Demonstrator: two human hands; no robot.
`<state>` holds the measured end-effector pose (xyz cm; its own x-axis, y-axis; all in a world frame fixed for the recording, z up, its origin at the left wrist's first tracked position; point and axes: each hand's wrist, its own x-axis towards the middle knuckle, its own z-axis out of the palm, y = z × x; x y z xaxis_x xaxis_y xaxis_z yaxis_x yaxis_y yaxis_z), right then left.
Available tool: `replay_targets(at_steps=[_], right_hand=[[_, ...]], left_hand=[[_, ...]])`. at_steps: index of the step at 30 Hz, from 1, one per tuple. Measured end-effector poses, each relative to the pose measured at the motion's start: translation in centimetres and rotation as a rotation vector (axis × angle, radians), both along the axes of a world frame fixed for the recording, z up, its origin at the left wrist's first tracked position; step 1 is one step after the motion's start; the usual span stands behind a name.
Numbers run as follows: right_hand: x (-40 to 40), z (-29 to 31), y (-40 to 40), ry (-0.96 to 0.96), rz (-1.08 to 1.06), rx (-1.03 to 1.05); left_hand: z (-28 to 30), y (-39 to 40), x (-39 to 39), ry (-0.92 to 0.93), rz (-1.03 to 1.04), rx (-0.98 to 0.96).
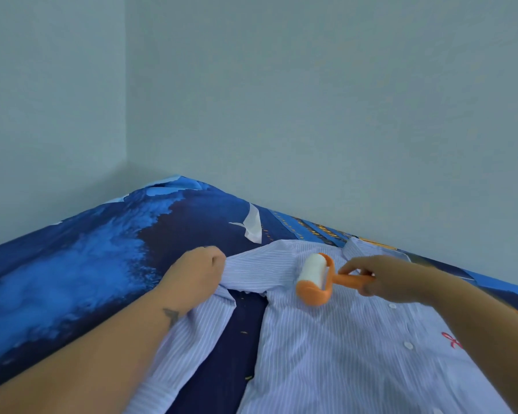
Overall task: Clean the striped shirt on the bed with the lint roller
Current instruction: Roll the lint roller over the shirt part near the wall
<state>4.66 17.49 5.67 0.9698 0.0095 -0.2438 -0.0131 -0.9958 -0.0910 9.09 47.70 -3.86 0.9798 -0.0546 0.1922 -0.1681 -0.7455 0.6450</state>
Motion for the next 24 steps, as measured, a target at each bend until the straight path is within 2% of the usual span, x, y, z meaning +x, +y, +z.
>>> replay_targets(at_steps=[2, 3, 6, 9, 12, 14, 18, 21, 24], right_hand=[[-1.3, 0.1, -0.5, -0.016, -0.070, 0.108], [-1.9, 0.0, -0.5, -0.032, -0.109, 0.186], [-3.1, -0.5, 0.5, -0.112, -0.174, 0.417], [-4.0, -1.5, 3.9, -0.152, -0.153, 0.488], [-4.4, -2.7, 8.2, -0.106, -0.105, 0.580], [-4.4, -3.0, 10.3, -0.089, -0.088, 0.629], [-3.5, -2.1, 11.2, -0.184, -0.102, 0.716], [-3.0, -1.1, 10.0, -0.253, -0.126, 0.737], [-2.5, -0.6, 8.3, -0.264, -0.136, 0.645]], left_hand=[[1.0, 0.9, -0.1, -0.005, 0.089, -0.206], [1.6, 1.4, -0.2, -0.015, 0.127, -0.220], [2.2, 3.3, -0.4, 0.028, 0.162, -0.005], [1.5, 4.4, -1.1, 0.177, 0.152, 0.253], [0.1, 4.6, -1.9, 0.275, 0.189, 0.317], [-0.1, 4.3, -2.6, 0.246, 0.172, 0.299], [1.2, 4.5, -2.8, 0.068, 0.145, 0.065], [2.8, 5.5, -2.0, -0.063, 0.146, 0.070], [4.7, 6.3, -0.8, -0.129, 0.153, 0.112]])
